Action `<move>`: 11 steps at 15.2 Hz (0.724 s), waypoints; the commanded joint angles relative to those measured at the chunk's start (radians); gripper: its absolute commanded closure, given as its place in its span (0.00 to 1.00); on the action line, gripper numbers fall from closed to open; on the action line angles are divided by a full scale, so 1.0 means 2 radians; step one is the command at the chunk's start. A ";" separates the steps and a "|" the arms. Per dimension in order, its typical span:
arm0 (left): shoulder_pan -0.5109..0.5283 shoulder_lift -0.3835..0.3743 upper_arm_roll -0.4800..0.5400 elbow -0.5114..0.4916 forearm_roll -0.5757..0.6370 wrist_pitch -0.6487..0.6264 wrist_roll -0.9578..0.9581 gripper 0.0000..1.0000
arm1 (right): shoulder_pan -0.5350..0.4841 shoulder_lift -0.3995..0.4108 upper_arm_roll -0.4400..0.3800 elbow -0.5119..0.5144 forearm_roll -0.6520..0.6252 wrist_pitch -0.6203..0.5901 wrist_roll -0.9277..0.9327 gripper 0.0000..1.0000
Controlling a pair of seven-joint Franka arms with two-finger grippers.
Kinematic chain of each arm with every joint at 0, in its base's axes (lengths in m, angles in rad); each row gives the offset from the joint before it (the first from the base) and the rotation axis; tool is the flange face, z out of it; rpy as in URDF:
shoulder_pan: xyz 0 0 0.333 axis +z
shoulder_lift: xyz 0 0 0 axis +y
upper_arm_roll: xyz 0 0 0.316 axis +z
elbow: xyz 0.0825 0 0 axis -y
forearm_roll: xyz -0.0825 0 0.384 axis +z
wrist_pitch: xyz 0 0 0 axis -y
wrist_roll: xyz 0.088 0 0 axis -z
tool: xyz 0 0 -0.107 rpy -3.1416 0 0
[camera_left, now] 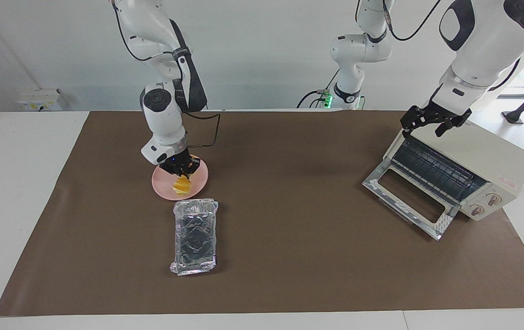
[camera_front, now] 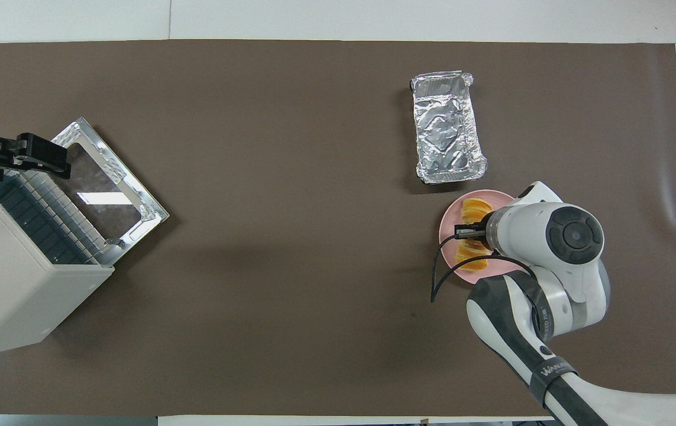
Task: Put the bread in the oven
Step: 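Close the right gripper on the bread and lift it, then carry the bread with the right gripper over the foil tray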
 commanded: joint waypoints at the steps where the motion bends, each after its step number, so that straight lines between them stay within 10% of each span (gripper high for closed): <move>1: 0.000 -0.015 0.002 -0.015 -0.004 0.006 0.000 0.00 | -0.009 0.024 0.001 0.123 0.011 -0.112 -0.020 1.00; 6: 0.000 -0.015 0.002 -0.016 -0.004 0.006 0.000 0.00 | -0.021 0.091 0.000 0.260 0.026 -0.137 -0.090 1.00; 11: 0.001 -0.015 0.002 -0.016 -0.004 0.005 0.000 0.00 | 0.007 0.251 0.000 0.452 -0.005 -0.175 -0.092 1.00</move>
